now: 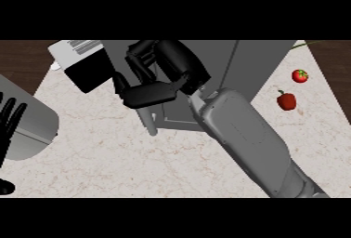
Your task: Pick up the wine, place it into the cabinet and close the cabinet
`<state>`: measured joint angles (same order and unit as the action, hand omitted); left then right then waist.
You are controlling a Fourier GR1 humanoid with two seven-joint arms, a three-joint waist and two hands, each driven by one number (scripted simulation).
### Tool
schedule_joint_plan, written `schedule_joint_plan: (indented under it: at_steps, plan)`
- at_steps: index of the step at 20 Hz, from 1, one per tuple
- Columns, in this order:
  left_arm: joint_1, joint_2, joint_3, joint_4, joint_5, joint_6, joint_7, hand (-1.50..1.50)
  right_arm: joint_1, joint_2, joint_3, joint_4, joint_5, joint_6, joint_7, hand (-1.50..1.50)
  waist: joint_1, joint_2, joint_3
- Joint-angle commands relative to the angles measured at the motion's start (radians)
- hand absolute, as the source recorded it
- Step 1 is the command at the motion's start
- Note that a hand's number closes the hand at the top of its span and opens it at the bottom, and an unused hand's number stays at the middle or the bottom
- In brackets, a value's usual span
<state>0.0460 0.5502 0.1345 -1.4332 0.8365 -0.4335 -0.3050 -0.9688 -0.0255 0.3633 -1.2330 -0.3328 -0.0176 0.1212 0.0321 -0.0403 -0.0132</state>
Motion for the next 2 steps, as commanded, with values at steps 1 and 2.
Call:
schedule_joint_plan:
  at_steps: [1,2]
  plan:
    - [-0.001,0.004,0.016,-0.021,0.023,0.018,0.022,-1.50,0.027,-0.099,-0.097,0.121,-0.001,0.003,0.002,1.50,-0.014,0.046,0.014]
    - [0.018,-0.014,-0.004,0.010,-0.023,-0.025,-0.025,-1.50,0.027,-0.081,-0.095,0.159,0.018,-0.006,-0.050,1.50,-0.006,0.054,0.012]
